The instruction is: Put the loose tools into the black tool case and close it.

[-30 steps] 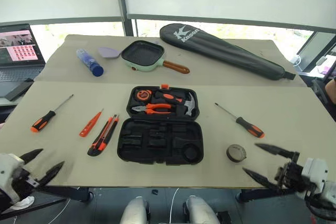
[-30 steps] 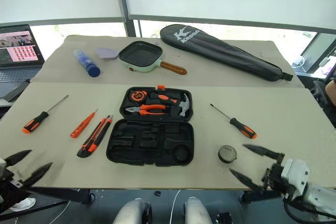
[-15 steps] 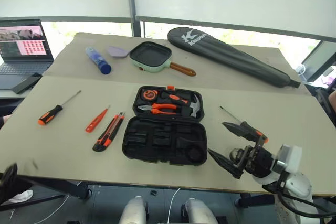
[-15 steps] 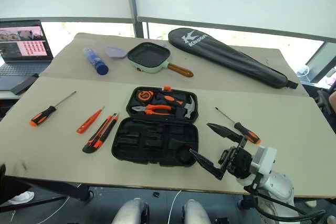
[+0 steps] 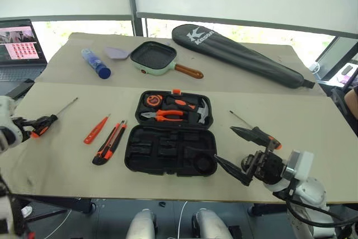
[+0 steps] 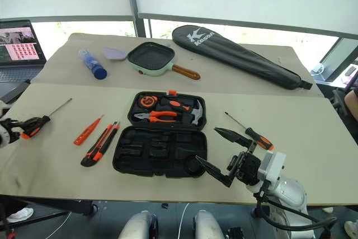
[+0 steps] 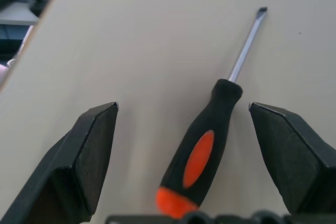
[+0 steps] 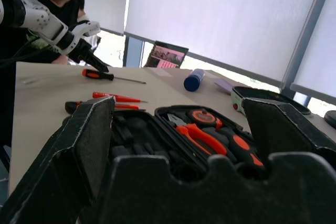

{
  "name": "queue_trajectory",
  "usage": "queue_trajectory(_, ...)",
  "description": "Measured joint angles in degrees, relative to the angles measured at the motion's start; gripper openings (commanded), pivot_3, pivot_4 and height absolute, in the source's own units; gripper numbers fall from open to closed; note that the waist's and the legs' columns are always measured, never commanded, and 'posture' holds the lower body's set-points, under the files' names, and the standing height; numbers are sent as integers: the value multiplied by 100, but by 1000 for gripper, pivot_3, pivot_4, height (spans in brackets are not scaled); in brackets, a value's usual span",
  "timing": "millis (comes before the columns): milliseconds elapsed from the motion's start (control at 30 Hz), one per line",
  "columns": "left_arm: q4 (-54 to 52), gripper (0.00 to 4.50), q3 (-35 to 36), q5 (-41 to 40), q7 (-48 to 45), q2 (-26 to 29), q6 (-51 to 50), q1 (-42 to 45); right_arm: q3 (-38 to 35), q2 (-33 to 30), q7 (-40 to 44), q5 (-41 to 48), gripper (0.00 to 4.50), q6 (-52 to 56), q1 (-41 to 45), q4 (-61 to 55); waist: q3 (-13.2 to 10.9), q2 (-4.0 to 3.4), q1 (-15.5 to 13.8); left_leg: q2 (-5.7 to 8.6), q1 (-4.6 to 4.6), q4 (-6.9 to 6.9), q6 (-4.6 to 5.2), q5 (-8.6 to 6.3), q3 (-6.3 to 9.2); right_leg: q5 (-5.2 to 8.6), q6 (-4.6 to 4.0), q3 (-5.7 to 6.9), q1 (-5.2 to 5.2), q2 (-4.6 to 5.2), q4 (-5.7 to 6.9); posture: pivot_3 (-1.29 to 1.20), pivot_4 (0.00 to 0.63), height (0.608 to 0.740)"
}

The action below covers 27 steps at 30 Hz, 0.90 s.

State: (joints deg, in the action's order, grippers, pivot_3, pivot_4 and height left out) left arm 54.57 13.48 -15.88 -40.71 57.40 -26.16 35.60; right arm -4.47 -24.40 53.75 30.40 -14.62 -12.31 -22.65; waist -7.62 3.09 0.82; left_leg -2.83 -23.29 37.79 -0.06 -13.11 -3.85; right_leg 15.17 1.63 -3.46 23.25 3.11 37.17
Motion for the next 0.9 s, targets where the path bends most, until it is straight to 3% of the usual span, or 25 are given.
queue_trajectory(67, 449, 4287, -247, 244, -249, -101, 170, 308, -68, 0, -36, -42, 4498, -35, -84, -6, -1, 2, -5, 1, -2, 0, -2, -2, 1, 2, 4, 0, 0, 0, -3, 0, 150, 740)
queue_trajectory(167, 904, 3655, -402, 548, -381, -114, 377, 622, -88, 9, -99, -110, 4500, -122, -255, -27, -2, -1, -12, 2, 2, 1, -1, -2, 1, 3, 4, 0, -5, 3, -1, 0, 150, 740)
queue_trajectory(433, 1168, 883, -358, 682, -975, -106, 710, 658, -119, 1, -128, -192, 4500, -259, -452, -55, -3, -3, -30, 4, 5, 4, -1, -1, 2, 3, 5, 0, -10, 8, 2, 0, 150, 740)
queue_trajectory(567, 962, 883, -45, 363, -1894, -235, 1360, 458, -226, -107, -30, -66, 4500, -278, -465, -56, -5, 4, -68, 0, -1, 7, -1, -1, 4, 2, 4, 4, -8, 9, 2, 0, 150, 740)
queue_trajectory(667, -352, 883, 112, -256, -2984, -469, 1414, 226, -402, -275, 53, 42, 4500, -281, -365, -54, -10, 14, -124, -2, -8, 12, 0, 0, 8, 0, 6, 8, -10, 13, 1, 0, 150, 740)
queue_trajectory(700, -1259, 883, -28, -466, -3393, -584, 1270, 178, -527, -384, 88, 144, 4500, -279, -277, -54, -11, 13, -151, 1, -6, 13, 2, 1, 10, -1, 8, 7, -16, 21, 1, 0, 150, 740)
queue_trajectory(900, -3607, 883, -890, -598, -3860, -880, 732, 50, -823, -776, 338, 383, 4500, -214, -329, -65, -14, -17, -133, 6, 0, 14, 3, 1, 6, -1, 10, -10, -19, 6, -1, 0, 150, 740)
